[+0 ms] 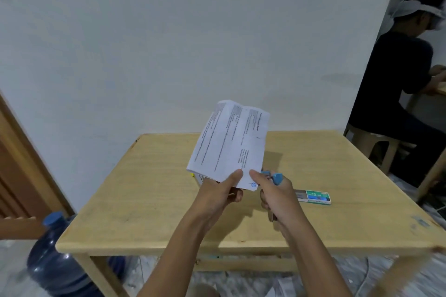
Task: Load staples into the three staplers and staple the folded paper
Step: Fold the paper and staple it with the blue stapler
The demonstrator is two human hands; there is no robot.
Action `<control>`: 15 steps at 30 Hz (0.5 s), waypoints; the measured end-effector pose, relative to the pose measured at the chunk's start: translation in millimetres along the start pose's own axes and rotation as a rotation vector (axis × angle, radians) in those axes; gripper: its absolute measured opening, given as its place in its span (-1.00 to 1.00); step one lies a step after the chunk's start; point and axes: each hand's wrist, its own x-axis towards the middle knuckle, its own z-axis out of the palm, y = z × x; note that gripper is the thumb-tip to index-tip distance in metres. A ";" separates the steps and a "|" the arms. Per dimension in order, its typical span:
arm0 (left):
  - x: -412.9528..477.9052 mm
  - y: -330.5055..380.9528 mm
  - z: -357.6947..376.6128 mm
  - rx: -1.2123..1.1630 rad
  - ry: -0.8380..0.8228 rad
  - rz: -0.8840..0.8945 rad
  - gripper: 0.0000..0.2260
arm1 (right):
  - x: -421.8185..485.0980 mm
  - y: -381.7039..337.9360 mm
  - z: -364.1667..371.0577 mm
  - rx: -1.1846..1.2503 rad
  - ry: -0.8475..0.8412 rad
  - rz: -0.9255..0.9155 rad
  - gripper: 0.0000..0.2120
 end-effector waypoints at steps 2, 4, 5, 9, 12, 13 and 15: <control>1.7 -7.5 1.0 -0.011 0.056 0.005 -0.75 | -2.3 2.8 -1.6 0.090 -0.080 0.024 -0.76; 2.2 -15.5 2.5 -0.014 0.101 0.006 -0.75 | -3.3 5.0 -0.4 0.236 -0.160 0.083 -0.75; 1.7 -19.0 3.6 -0.019 0.113 0.010 -0.76 | -3.8 6.9 0.0 0.295 -0.197 0.109 -0.75; -1.8 -27.3 7.9 -0.061 0.146 0.021 -0.77 | -7.3 18.1 0.7 0.371 -0.319 0.149 -0.74; -2.5 -32.8 7.7 -0.083 0.161 0.030 -0.70 | -11.3 24.8 0.1 0.352 -0.346 0.107 -0.71; -2.1 -34.8 7.0 -0.078 0.169 0.035 -0.69 | -12.2 25.6 0.2 0.360 -0.346 0.093 -0.67; -1.7 -37.3 6.4 -0.059 0.184 0.050 -0.69 | -12.6 26.3 1.0 0.376 -0.338 0.074 -0.60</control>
